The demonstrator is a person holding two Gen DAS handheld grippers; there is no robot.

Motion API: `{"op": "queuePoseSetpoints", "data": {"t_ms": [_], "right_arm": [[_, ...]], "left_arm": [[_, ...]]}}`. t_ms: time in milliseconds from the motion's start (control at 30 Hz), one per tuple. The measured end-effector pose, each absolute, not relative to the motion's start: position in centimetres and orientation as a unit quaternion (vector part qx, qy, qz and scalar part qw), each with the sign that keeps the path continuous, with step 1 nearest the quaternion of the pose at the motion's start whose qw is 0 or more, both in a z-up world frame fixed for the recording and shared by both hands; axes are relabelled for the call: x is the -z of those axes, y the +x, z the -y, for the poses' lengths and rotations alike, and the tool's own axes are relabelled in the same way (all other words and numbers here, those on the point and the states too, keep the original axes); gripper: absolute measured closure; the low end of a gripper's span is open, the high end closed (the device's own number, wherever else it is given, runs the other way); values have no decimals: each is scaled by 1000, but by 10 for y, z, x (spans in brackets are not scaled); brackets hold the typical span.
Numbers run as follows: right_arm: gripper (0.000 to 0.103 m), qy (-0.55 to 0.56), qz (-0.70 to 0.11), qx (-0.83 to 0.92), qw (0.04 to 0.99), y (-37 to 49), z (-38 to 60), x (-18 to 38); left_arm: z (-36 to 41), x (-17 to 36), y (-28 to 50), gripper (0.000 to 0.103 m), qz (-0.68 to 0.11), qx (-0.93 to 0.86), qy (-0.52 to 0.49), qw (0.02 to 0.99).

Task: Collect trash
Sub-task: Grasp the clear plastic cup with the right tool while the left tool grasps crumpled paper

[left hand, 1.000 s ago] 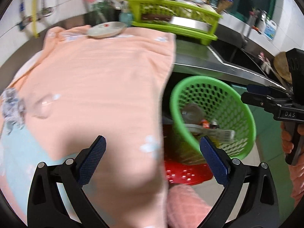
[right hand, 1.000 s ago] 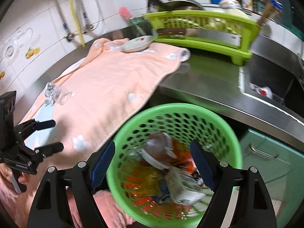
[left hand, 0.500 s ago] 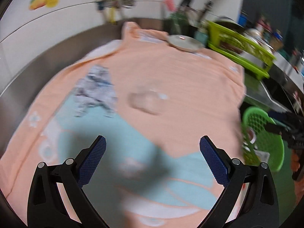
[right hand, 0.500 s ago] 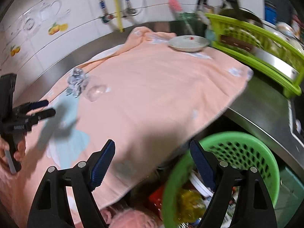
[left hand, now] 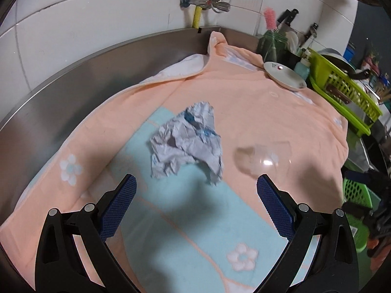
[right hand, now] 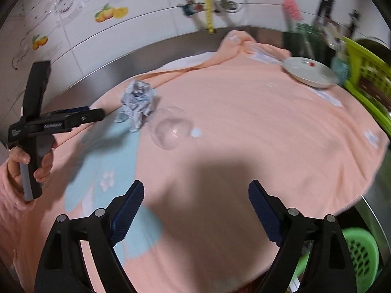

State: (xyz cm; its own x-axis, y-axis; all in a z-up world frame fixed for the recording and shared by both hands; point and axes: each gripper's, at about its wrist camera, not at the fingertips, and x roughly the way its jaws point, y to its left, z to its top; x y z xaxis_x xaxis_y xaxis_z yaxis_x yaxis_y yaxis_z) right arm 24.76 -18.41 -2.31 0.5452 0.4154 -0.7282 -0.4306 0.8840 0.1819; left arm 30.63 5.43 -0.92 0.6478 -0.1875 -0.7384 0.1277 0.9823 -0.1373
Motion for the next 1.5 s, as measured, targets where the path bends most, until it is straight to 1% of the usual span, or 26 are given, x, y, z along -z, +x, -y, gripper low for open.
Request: {"op": "queuePoseSetpoints", "data": {"t_ms": [367, 733, 1000, 1033, 1067, 1100, 1167, 1200, 1233, 1333, 1400, 1433, 1500], "right_arm": [[13, -17, -414, -299, 860, 301, 132, 35], [12, -12, -436, -307, 846, 343, 112, 54], [12, -9, -448, -315, 837, 357, 100, 68], [12, -11, -449, -313, 837, 358, 99, 68], [14, -14, -449, -313, 837, 358, 98, 69], [20, -15, -449, -314, 837, 358, 97, 69], [28, -22, -447, -310, 839, 355, 96, 69], [37, -23, -446, -312, 839, 354, 96, 69], [39, -18, -447, -315, 837, 352, 97, 68], [40, -15, -439, -312, 842, 344, 101, 66], [41, -15, -435, -311, 845, 339, 102, 64], [41, -14, -433, -311, 846, 336, 103, 63], [41, -10, -430, -311, 847, 329, 106, 60]], "left_arm": [[-50, 20, 355, 6, -426, 93, -35, 899], [-55, 34, 388, 6, -440, 90, -32, 893], [-57, 45, 398, 7, -447, 97, -38, 888], [-58, 45, 399, 10, -446, 100, -40, 888], [-58, 46, 399, 17, -447, 103, -42, 888], [-58, 47, 400, 20, -448, 107, -44, 886], [-59, 50, 399, 33, -451, 112, -50, 884], [-59, 50, 399, 37, -452, 113, -52, 883], [-60, 51, 398, 40, -451, 115, -55, 883], [-61, 50, 393, 52, -445, 119, -61, 886], [-62, 49, 390, 57, -443, 119, -60, 887], [-62, 48, 388, 62, -441, 121, -61, 887], [-61, 45, 383, 65, -439, 119, -58, 889]]}}
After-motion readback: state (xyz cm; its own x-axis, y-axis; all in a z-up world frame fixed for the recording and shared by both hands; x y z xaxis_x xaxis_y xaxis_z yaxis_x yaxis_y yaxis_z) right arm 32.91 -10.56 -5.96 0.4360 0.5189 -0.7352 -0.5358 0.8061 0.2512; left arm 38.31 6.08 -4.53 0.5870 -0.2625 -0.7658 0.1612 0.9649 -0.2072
